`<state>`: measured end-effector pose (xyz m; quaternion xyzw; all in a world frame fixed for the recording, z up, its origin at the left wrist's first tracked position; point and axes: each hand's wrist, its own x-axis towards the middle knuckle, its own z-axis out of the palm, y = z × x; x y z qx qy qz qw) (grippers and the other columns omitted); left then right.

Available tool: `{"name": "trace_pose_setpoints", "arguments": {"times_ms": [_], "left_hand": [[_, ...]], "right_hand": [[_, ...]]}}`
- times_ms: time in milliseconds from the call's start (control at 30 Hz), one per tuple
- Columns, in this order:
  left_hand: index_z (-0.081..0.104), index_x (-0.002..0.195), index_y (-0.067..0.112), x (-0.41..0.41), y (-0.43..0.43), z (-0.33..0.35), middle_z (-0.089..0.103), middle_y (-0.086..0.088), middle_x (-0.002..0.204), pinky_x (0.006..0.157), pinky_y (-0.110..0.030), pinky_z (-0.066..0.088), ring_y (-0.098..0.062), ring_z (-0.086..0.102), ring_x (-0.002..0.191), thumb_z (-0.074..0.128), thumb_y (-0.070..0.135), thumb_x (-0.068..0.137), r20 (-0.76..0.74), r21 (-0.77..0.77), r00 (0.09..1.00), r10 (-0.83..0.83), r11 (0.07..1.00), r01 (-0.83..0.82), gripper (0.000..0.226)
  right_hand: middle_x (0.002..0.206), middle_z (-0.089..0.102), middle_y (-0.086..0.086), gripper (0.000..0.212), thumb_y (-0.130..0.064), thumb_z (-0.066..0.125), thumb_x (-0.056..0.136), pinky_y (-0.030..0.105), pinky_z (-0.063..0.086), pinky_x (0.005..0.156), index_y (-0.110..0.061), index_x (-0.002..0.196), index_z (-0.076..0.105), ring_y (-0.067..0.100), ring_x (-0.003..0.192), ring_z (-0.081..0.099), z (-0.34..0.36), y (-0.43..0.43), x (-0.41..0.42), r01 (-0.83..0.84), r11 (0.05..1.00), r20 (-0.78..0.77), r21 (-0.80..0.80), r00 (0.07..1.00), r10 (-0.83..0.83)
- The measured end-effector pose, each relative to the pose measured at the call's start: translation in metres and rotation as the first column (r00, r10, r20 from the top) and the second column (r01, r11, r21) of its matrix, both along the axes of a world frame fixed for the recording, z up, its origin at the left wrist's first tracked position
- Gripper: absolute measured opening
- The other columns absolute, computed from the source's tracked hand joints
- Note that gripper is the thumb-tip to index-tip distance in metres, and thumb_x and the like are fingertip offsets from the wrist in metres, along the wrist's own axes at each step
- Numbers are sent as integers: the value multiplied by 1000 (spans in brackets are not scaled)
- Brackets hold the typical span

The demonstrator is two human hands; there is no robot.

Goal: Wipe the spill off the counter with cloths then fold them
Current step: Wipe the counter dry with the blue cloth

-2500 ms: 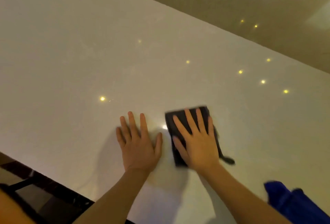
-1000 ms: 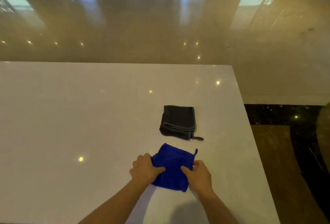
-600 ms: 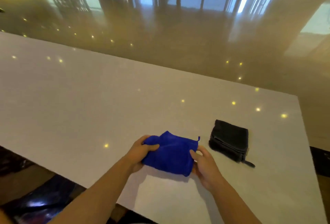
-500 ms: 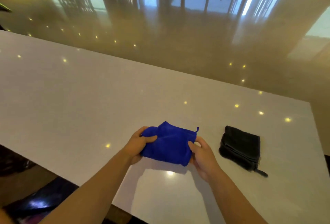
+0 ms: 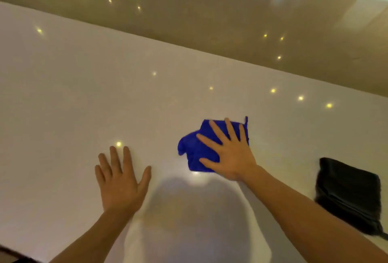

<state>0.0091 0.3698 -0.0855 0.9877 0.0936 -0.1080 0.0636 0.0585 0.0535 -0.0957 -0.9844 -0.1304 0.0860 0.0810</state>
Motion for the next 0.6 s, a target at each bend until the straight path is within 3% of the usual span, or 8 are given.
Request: {"name": "trace_pose_setpoints", "arguments": {"times_ms": [100,167,267,333,400,467,500,600], "left_hand": [[2,158,22,1,3,-8,-3,-14,168,123,-54,-2,-39,-10,153,12,77,87,4,1,1000,4,1000,-4,91],[4,158,22,3,5,-9,-1,-15,168,123,-55,-1,-39,-9,153,13,79,86,5,-9,1000,13,1000,-13,92],[5,158,20,2,2,-1,-1,-17,168,122,-57,0,-41,-9,153,13,80,85,-36,-38,999,-1,999,0,94],[3,157,22,4,2,1,-3,-16,168,122,-58,0,-41,-10,153,12,81,83,-48,-41,999,11,999,-13,95],[3,157,22,4,1,3,-2,-16,168,123,-58,0,-41,-9,153,14,80,85,-64,-43,998,22,999,-25,93],[5,156,21,2,3,4,-1,-15,168,123,-58,1,-41,-8,153,14,76,87,-50,-60,999,5,998,-8,89],[8,157,21,1,4,4,-1,-15,168,123,-58,1,-40,-8,153,15,74,88,-33,-81,999,0,997,-3,87],[17,157,22,-1,7,5,1,-11,169,123,-55,0,-36,-10,154,13,68,90,18,-170,1000,24,985,-20,81]], "right_hand": [[170,5,1,76,-84,16,86,73,1,116,-51,154,9,46,152,-3,4,-14,102,476,879,5,9,879,-476],[171,5,4,74,-79,16,89,75,1,115,-48,155,10,49,151,-4,8,3,106,582,813,-13,5,813,-582],[167,24,5,68,-73,37,89,75,10,113,-48,152,29,52,150,11,6,78,-25,425,904,44,39,903,-427],[151,49,-4,62,-72,59,77,75,16,112,-50,134,52,49,140,36,14,129,-147,312,946,-207,83,934,-290],[148,45,-15,73,-77,67,64,78,13,110,-53,131,49,45,136,40,22,145,-206,121,991,-267,62,958,-101],[167,22,-5,92,-86,55,68,86,14,104,-54,150,27,49,149,12,8,139,-177,-179,982,-184,58,965,187],[169,19,-1,86,-85,48,74,85,16,104,-54,151,25,50,151,3,7,127,-147,-215,975,-123,49,968,220],[169,16,0,71,-79,39,83,79,10,110,-55,150,27,52,150,-1,7,118,0,116,985,3,130,993,-118]]}}
